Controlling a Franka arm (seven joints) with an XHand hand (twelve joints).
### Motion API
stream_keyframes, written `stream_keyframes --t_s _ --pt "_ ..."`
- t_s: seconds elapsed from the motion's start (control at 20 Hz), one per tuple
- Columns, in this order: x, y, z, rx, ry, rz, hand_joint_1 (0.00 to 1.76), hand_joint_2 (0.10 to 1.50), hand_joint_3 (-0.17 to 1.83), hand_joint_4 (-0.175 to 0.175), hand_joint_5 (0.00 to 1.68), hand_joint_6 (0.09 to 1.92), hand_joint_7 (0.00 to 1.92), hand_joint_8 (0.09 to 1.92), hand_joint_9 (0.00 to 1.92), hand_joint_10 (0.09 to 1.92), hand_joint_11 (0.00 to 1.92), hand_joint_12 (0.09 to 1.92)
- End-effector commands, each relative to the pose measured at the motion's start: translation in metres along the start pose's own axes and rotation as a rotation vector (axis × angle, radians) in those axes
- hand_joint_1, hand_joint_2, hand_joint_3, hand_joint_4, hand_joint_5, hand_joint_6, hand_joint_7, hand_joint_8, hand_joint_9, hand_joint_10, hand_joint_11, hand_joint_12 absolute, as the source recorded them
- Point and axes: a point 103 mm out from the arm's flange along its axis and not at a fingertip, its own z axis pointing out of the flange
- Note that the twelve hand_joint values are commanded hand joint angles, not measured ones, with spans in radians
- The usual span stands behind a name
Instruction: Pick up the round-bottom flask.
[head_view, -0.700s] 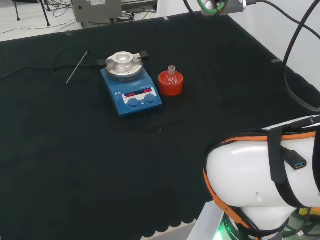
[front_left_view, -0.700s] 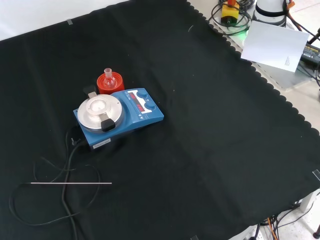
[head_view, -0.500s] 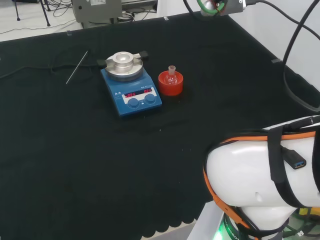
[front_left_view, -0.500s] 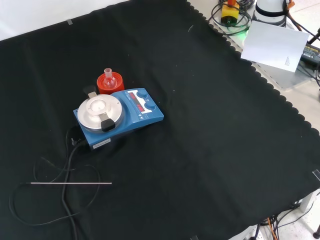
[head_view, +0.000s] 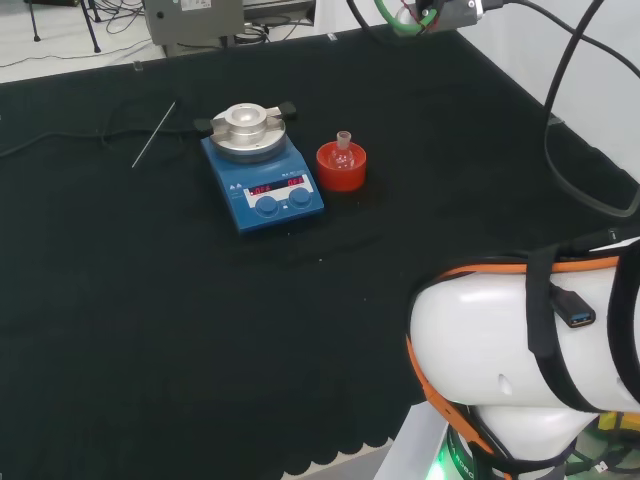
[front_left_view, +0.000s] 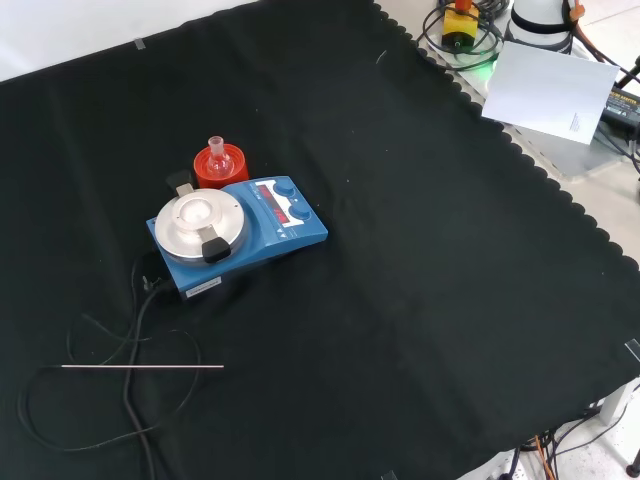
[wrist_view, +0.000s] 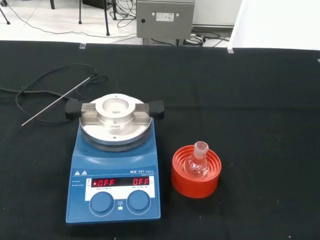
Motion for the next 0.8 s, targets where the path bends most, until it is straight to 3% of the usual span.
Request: stream_keyframes --t_s 0.05,0.45,0.8 --pt "-0.044 0.037 0.027 0.026 0.087 0.044 0.03 1.27 0.33 -0.023 0.26 0.09 0.06 0.53 0.13 0.66 0.00 1.14" --pt "-0.103 0.082 0.079 0.027 0.144 0.100 0.20 1.23 0.27 -0.033 0.31 0.09 0.12 0.55 0.18 0.68 0.00 1.19" --pt "-0.127 0.145 0.141 0.034 0.205 0.124 0.28 1.20 0.26 -0.042 0.34 0.09 0.16 0.57 0.23 0.69 0.00 1.24"
